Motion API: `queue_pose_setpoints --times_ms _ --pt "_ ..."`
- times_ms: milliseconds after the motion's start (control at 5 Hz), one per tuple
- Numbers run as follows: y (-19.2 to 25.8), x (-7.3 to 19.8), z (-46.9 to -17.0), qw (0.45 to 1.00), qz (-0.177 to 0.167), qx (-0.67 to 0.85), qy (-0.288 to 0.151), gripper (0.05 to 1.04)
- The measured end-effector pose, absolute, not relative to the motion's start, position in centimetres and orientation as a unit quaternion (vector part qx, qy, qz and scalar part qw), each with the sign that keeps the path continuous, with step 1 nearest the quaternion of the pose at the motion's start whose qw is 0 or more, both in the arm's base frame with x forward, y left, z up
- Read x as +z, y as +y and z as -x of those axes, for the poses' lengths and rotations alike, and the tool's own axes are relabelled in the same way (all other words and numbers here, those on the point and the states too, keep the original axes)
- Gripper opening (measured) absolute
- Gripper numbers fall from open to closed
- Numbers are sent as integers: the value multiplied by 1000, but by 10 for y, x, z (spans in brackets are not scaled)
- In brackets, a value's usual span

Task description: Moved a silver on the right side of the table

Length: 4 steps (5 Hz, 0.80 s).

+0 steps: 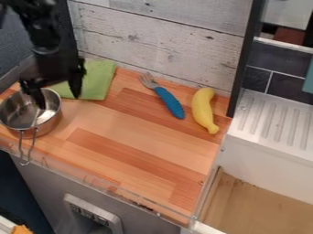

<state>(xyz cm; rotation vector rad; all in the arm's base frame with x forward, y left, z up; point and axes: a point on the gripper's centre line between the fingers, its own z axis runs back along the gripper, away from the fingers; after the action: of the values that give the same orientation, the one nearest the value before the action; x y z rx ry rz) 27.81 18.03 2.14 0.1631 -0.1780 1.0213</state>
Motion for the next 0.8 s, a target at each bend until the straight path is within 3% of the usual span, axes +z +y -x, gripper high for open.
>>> queue_pose_setpoints --times_ms 200,600,800 --pt "178 12 -281 867 -92 483 -77 948" --pt "176 6 -279 863 -89 489 -89 347" --pt "175 5 -279 862 -87 492 -91 146"
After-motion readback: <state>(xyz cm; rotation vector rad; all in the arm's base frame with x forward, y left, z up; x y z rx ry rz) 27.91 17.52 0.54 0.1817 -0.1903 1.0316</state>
